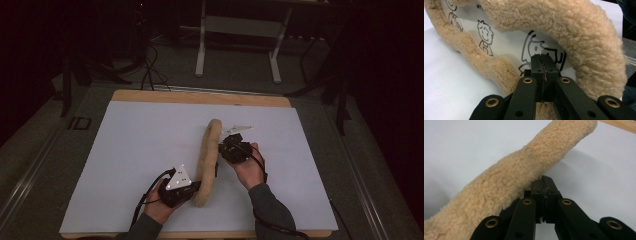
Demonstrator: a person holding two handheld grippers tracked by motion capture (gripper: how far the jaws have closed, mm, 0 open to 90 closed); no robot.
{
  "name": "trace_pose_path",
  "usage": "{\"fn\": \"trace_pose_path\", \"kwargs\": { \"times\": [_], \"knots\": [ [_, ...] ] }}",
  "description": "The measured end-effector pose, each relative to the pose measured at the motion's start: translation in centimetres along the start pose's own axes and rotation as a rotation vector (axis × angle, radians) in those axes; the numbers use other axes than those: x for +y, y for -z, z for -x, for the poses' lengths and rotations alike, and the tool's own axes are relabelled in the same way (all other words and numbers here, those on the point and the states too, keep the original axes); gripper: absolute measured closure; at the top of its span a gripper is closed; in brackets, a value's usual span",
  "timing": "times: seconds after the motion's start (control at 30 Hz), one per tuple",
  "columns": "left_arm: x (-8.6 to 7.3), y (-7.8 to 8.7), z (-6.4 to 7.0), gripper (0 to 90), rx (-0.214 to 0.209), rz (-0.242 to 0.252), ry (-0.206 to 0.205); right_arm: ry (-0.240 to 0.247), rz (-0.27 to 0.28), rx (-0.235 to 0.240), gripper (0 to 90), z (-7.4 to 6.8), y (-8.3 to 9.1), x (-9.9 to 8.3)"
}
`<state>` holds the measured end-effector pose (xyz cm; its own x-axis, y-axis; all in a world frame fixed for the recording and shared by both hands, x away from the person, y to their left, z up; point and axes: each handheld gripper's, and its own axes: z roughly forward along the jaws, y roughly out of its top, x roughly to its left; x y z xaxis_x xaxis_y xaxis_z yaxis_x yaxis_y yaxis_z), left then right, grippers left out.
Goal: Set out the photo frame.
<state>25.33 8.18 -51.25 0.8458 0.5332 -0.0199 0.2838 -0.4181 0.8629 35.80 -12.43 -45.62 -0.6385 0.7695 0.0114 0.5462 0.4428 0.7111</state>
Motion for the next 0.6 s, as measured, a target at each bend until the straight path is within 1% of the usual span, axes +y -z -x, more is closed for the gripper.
{"fn": "trace_pose_path", "kwargs": {
  "times": [0.2, 0.43, 0.6],
  "knots": [
    [0.0, -0.2, 0.1, 90.0, 0.001, -0.001, 0.006, -0.004, -0.001, 0.008, 89.0, -0.1, 0.0, 0.1],
    [0.0, -0.8, 0.5, 90.0, -0.010, -0.007, -0.005, 0.006, -0.001, 0.016, 89.0, -0.3, 0.1, 0.3],
    [0.0, -1.3, 0.8, 90.0, -0.005, -0.011, -0.008, 0.011, -0.006, 0.023, 89.1, -0.4, 0.1, 0.4]
  ]
}}
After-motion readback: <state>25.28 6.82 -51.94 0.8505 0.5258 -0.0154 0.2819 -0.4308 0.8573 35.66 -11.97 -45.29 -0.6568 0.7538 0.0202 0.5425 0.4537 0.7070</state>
